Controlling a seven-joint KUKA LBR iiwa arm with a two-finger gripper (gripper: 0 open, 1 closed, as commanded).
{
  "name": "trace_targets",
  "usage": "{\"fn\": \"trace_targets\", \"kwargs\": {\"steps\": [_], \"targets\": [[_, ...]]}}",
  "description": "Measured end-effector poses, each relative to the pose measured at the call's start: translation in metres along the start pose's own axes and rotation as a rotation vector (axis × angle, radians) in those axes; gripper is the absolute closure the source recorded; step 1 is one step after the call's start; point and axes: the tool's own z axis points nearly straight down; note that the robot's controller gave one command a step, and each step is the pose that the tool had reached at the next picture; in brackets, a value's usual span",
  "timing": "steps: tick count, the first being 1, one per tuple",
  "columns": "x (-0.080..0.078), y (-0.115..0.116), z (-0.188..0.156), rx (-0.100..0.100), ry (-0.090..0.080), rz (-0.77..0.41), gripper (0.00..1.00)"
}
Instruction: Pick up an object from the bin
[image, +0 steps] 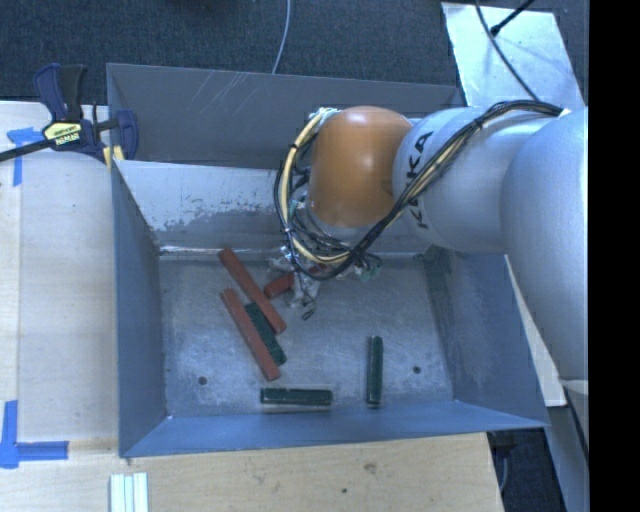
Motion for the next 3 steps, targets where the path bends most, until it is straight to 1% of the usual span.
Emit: {"fn": "trace_targets", "kwargs": {"steps": [1,2,3], "targets": [[0.000,0.000,0.000,0.000,0.000,0.001,1.00],[-0.001,-0.001,-0.016,-0.001,0.001,0.005,1.00],[-0.002,-0.001,-0.043,0.000,0.001,0.006,1.00]]}}
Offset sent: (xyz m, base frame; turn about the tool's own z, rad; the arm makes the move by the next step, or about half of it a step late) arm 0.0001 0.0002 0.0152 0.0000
